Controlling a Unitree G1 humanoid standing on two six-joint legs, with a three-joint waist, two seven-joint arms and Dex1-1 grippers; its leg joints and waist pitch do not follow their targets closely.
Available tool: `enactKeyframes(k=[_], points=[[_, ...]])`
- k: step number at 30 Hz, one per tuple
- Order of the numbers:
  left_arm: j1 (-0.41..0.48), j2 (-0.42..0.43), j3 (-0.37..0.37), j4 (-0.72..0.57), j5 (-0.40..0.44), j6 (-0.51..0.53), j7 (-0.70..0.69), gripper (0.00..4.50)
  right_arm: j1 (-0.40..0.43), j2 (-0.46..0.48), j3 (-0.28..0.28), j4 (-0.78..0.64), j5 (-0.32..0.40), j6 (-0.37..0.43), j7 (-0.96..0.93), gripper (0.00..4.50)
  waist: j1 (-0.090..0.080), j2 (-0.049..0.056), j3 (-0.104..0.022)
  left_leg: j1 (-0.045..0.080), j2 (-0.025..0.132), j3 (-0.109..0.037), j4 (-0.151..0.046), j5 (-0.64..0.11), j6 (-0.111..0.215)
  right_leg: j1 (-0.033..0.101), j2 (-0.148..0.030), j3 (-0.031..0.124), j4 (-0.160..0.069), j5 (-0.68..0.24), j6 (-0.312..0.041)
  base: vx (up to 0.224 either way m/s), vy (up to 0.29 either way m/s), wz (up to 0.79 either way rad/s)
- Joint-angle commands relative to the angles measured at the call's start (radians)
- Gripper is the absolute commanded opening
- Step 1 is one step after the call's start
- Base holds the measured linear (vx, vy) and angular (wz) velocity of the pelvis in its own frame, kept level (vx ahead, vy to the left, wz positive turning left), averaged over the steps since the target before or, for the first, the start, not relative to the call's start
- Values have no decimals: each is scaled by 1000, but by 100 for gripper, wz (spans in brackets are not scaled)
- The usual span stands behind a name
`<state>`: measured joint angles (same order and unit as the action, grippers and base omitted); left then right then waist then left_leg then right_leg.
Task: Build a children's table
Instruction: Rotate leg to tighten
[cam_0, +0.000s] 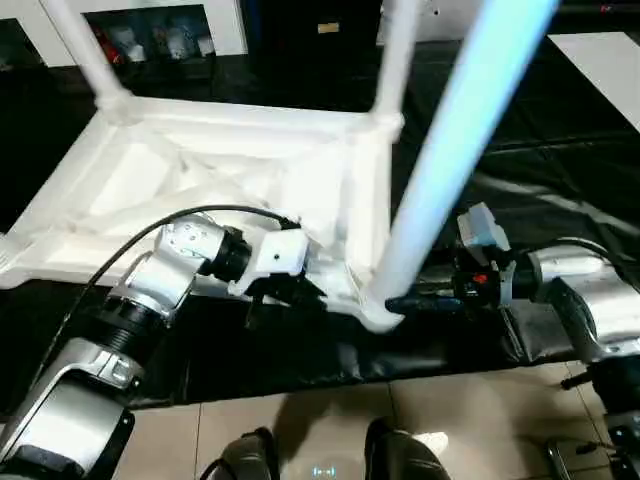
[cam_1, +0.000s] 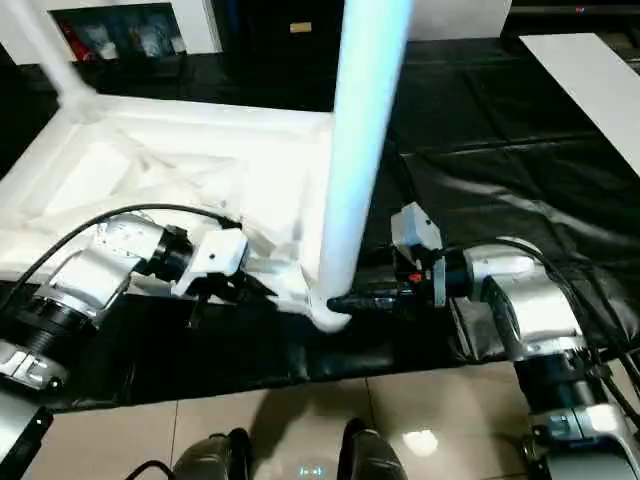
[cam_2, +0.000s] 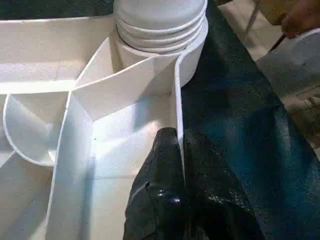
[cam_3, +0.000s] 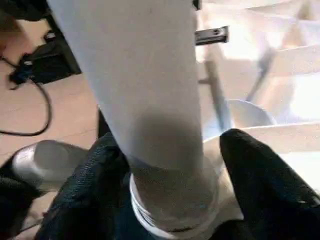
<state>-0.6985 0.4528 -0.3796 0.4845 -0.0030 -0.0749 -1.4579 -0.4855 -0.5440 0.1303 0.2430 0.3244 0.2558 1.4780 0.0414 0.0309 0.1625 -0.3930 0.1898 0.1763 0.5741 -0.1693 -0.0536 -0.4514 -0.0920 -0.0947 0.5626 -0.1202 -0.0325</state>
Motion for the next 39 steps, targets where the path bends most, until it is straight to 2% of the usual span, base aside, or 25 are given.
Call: enactKeyframes(k=[1,3,4,9,13,14,15,17,18,19,21,22,23,26,27,28,29,30,31,32,33,34,37,38,39], points=[[-5,-13,-42,-12,7,-28,-44,0,-17,-1,10,0,16,-1,21,268,-7,-17,-80,17,36,-1,-55,-125,164,79,-49,52,-45,-233,-251,0,0,0],[-10,-17,-42,-1,9,-37,-45,0,-22,0,18,2,23,3,38,268,-8,-20,-81,18,36,-1,-55,-119,166,78,-48,52,-46,-234,-248,0,0,0],[-10,-17,-42,-1,9,-37,-45,0,-22,0,18,2,24,4,39,245,-8,-19,-81,18,36,-1,-55,-119,167,79,-48,52,-45,-236,-248,0,0,0],[-10,-17,-40,5,7,-38,-42,0,-24,1,26,3,31,9,57,210,-6,-16,-81,18,36,-2,-54,-113,163,78,-48,52,-45,-244,-243,0,0,0],[-5,-19,-21,7,4,-17,-6,0,-5,7,22,-31,61,66,38,204,-6,-17,-80,18,36,-1,-55,-119,162,78,-48,51,-48,-250,-243,0,0,0],[-1,-23,-4,-8,16,33,56,0,23,28,12,-80,64,125,-52,203,-5,-13,-79,18,36,-2,-56,-121,158,78,-48,51,-48,-255,-243,0,0,0],[0,-25,2,-14,27,61,89,0,33,44,8,-96,55,146,-108,203,-3,-11,-77,18,38,-3,-58,-119,150,77,-47,52,-49,-256,-238,0,0,0],[0,-31,9,-20,36,95,126,0,41,67,5,-112,34,164,-182,203,-10,-15,-75,17,35,-4,-62,-145,124,78,-47,50,-54,-304,-225,0,0,0],[5,-42,23,-36,32,138,159,0,50,97,4,-130,5,169,-258,203,-14,-8,-69,19,32,-4,-65,-185,99,75,-48,49,-65,-372,-204,0,0,0],[12,-63,45,-64,27,206,218,0,59,152,-4,-153,-24,204,-378,203,-16,-7,-67,19,29,-6,-64,-203,88,75,-50,47,-69,-409,-189,0,0,0],[18,-84,62,-90,29,263,274,0,59,215,-21,-166,-37,237,-487,202,-30,-7,-63,15,23,-12,-70,-231,43,78,-49,44,-76,-500,-144,0,0,0],[21,-97,70,-103,34,296,309,0,56,252,-32,-169,-43,255,-548,201,-34,-5,-62,15,22,-14,-71,-241,39,77,-49,42,-80,-516,-137,0,0,0],[19,-133,90,-114,40,350,384,0,47,320,-45,-167,-74,273,-665,201,-46,-5,-58,12,20,-16,-72,-260,32,75,-48,40,-83,-543,-124,0,0,0],[1,-211,125,-108,48,426,530,0,26,431,-65,-150,-114,291,-854,201,-68,-10,-58,15,12,-16,-68,-265,30,69,-47,36,-93,-589,-92,0,0,0],[-1,-220,128,-106,50,432,545,0,22,442,-67,-147,-117,293,-872,201,-74,-8,-57,17,12,-15,-68,-269,39,63,-44,37,-96,-590,-92,0,0,0],[-11,-249,137,-100,57,454,594,0,7,479,-74,-131,-127,302,-939,201,-75,-5,-58,19,12,-16,-67,-273,42,63,-44,35,-97,-589,-91,0,0,0],[-23,-280,142,-96,65,470,634,0,-12,514,-80,-110,-139,301,-994,201,-80,-10,-58,18,11,-14,-67,-274,48,62,-41,35,-98,-581,-89,0,0,0],[-23,-280,142,-96,65,470,634,0,-12,514,-80,-110,-139,301,-994,201,-82,-6,-57,20,12,-15,-68,-284,50,58,-42,34,-100,-585,-87,0,0,0],[-40,-307,142,-86,77,477,669,0,-32,544,-84,-83,-156,277,-1043,201,-84,-10,-59,19,11,-15,-67,-284,53,60,-41,33,-100,-581,-85,0,0,0],[-45,-309,140,-81,81,472,673,0,-37,546,-82,-77,-162,261,-1048,201,-85,-8,-59,16,12,-16,-68,-279,57,61,-42,34,-98,-568,-84,0,0,0],[-47,-305,133,-81,89,470,671,0,-37,546,-84,-79,-164,259,-1043,257,-85,-7,-61,16,14,-16,-68,-269,64,62,-43,36,-96,-538,-87,0,0,0],[-45,-292,126,-85,97,465,659,0,-33,540,-91,-87,-161,261,-1034,270,-84,-5,-62,14,15,-16,-69,-260,70,65,-43,36,-93,-514,-93,0,0,0],[-27,-256,114,-105,108,454,619,0,-12,505,-100,-113,-158,259,-997,276,-84,-3,-69,11,19,-13,-68,-209,95,72,-41,41,-77,-372,-142,0,0,0],[-24,-246,111,-106,110,446,609,0,-8,492,-102,-116,-156,256,-983,306,-83,-4,-71,9,18,-11,-66,-191,105,76,-41,42,-73,-329,-162,0,0,0],[-11,-211,98,-110,116,421,578,0,7,441,-105,-128,-144,237,-924,306,-78,-1,-72,10,18,-12,-66,-181,113,80,-41,40,-72,-303,-171,0,0,0]])
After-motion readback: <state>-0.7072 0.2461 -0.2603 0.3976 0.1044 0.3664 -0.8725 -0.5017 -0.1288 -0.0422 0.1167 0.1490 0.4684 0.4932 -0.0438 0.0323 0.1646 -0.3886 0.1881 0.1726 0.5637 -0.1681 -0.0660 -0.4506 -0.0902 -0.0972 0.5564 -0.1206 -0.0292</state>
